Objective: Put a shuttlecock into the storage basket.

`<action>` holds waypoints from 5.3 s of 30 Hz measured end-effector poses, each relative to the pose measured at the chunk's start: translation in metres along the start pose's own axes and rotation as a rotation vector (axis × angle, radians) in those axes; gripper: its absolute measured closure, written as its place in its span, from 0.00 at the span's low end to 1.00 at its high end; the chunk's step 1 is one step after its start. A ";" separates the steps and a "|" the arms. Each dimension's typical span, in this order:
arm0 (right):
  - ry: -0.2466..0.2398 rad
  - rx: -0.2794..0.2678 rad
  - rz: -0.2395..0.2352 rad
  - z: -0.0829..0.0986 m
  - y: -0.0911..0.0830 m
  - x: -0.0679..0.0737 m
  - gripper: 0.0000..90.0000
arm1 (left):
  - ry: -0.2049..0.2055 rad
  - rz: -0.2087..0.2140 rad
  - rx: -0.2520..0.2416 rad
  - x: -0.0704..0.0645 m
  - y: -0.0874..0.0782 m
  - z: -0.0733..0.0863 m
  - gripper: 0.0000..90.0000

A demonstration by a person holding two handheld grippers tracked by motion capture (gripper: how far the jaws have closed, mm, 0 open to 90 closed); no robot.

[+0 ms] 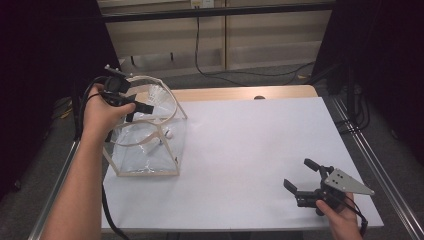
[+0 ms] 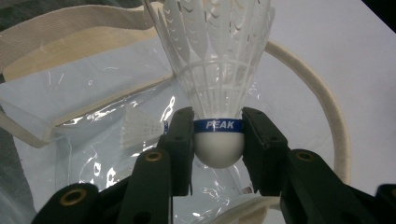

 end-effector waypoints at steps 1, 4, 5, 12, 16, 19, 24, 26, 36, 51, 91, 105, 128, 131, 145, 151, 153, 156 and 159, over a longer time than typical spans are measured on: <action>0.001 -0.001 -0.001 0.000 0.000 0.000 0.02 | -0.007 -0.002 -0.008 -0.001 0.001 0.000 0.73; 0.000 -0.002 -0.003 0.000 0.000 0.001 0.02 | -0.002 -0.001 -0.003 -0.001 0.002 0.000 0.73; 0.002 -0.002 -0.002 0.000 0.000 0.000 0.02 | 0.001 0.000 -0.001 -0.001 0.002 0.000 0.73; 0.001 -0.002 -0.003 0.000 0.000 0.001 0.02 | -0.004 -0.005 0.001 0.000 0.005 0.001 0.73; -0.001 -0.001 -0.004 0.000 0.000 0.000 0.02 | -0.008 -0.008 -0.002 0.002 0.007 0.003 0.73; -0.001 0.000 -0.004 0.000 0.000 0.001 0.02 | -0.015 -0.004 -0.001 0.002 0.007 0.004 0.73; -0.002 0.001 -0.002 0.000 0.000 0.000 0.02 | -0.017 -0.005 0.003 0.002 0.009 0.006 0.73; -0.002 0.000 -0.003 0.000 0.000 0.000 0.02 | -0.021 -0.005 0.001 0.002 0.009 0.006 0.72; -0.002 0.000 -0.001 0.000 0.000 0.000 0.02 | -0.029 0.003 -0.007 0.002 0.007 0.007 0.70; 0.001 -0.001 -0.001 0.000 -0.001 0.000 0.02 | -0.029 0.062 -0.052 -0.011 -0.005 0.003 0.59; -0.007 0.001 0.007 0.001 -0.003 0.000 0.02 | 0.112 0.337 -0.117 -0.067 -0.023 0.020 0.25; -0.007 0.002 0.007 0.001 -0.003 0.000 0.02 | 0.140 0.393 -0.139 -0.077 -0.024 0.028 0.18; -0.007 0.002 0.008 0.001 -0.003 0.000 0.02 | 0.216 0.437 -0.154 -0.089 -0.018 0.046 0.11; -0.008 0.002 0.008 0.001 -0.003 0.000 0.02 | 0.228 0.439 -0.151 -0.090 -0.015 0.049 0.11; -0.006 0.001 0.009 0.001 -0.003 0.000 0.02 | 0.242 0.464 -0.177 -0.091 -0.008 0.062 0.05; -0.006 0.001 0.009 0.001 -0.003 0.000 0.02 | 0.254 0.477 -0.176 -0.095 -0.005 0.068 0.04; -0.004 -0.001 0.009 0.000 -0.003 0.000 0.02 | 0.263 0.475 -0.176 -0.096 -0.003 0.070 0.04; -0.004 -0.001 0.008 0.000 -0.003 0.001 0.02 | 0.262 0.481 -0.176 -0.097 -0.002 0.072 0.04; -0.004 -0.001 0.006 0.000 -0.003 0.001 0.02 | 0.274 0.490 -0.179 -0.098 0.001 0.076 0.03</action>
Point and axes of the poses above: each handheld gripper's, and its own axes: y roughly forward along the jaws, z roughly out of its underside, x roughly to its left, the point moved 7 cm from there along y, roughly forward along the jaws, and after that the axes turned 2 degrees about -z, right-handed, at the moved point
